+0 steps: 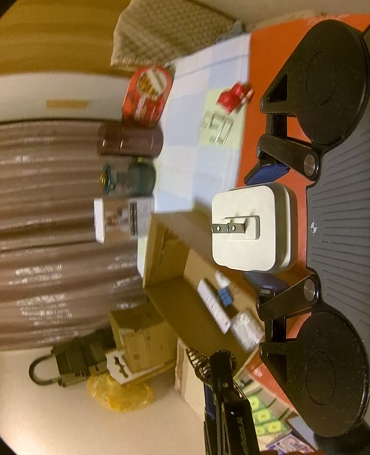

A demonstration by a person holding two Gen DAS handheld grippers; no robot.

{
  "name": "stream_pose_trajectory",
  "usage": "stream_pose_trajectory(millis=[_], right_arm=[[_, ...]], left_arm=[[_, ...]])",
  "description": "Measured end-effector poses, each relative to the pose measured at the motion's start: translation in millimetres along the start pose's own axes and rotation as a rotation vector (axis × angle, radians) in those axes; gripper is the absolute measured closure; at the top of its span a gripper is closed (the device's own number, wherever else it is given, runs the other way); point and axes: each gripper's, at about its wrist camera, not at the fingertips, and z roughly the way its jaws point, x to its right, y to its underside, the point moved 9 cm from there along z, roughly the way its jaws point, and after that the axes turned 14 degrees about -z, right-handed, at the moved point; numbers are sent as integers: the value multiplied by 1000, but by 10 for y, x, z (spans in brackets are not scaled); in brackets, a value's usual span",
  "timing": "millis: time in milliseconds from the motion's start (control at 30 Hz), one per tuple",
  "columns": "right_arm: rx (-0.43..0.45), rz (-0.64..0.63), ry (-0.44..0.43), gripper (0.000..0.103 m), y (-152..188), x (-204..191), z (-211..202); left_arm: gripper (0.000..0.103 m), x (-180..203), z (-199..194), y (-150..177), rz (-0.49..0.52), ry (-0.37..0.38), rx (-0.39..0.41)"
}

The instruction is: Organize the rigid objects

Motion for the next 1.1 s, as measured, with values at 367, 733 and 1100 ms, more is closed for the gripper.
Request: stream_pose_trajectory(millis=[367,733,1100], right_arm=[[8,-3,-119,42,-575,-390,631],[-62,32,-154,42,-741,-465,1329],[-89,42,-169,42,-722,-496,1647]], left_arm=[[68,-741,360,-420,19,-72,-49],[68,-932,843,-397,44,-57,-124],[68,-1079,1186,-185,107,-77,-202]])
